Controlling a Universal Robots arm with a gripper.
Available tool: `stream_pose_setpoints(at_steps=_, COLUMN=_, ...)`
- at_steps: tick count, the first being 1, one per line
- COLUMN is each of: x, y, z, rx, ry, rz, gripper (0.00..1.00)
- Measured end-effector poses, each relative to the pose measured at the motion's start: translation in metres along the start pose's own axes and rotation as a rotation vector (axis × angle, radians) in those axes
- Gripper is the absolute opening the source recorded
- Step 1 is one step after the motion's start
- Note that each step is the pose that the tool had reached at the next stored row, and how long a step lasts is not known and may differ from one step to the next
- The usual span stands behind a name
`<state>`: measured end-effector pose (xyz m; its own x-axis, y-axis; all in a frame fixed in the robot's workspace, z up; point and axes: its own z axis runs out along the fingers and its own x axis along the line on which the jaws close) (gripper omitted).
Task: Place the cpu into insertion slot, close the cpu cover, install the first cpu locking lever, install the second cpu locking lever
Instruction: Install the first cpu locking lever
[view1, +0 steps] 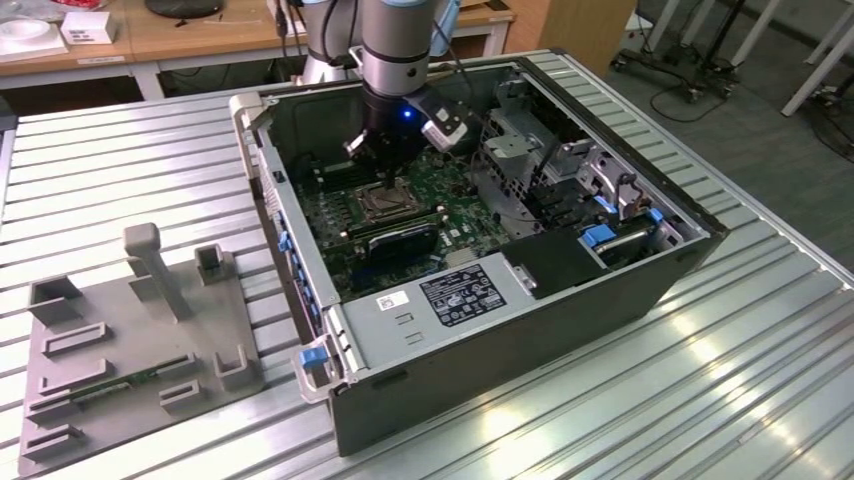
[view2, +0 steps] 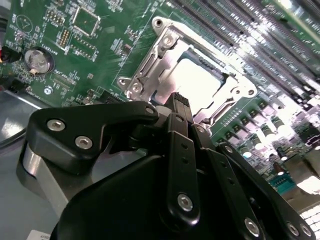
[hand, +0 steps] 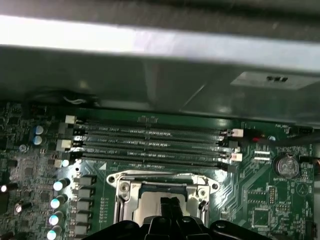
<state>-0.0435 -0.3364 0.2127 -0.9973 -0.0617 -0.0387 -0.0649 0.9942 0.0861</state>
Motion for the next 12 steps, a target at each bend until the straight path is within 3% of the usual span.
stream_pose_setpoints(at_steps=12, x=0.0013, y=-0.0030, z=-0.0015, rx=-0.0010, ry=-0.0005, rz=0.000, gripper=0.10)
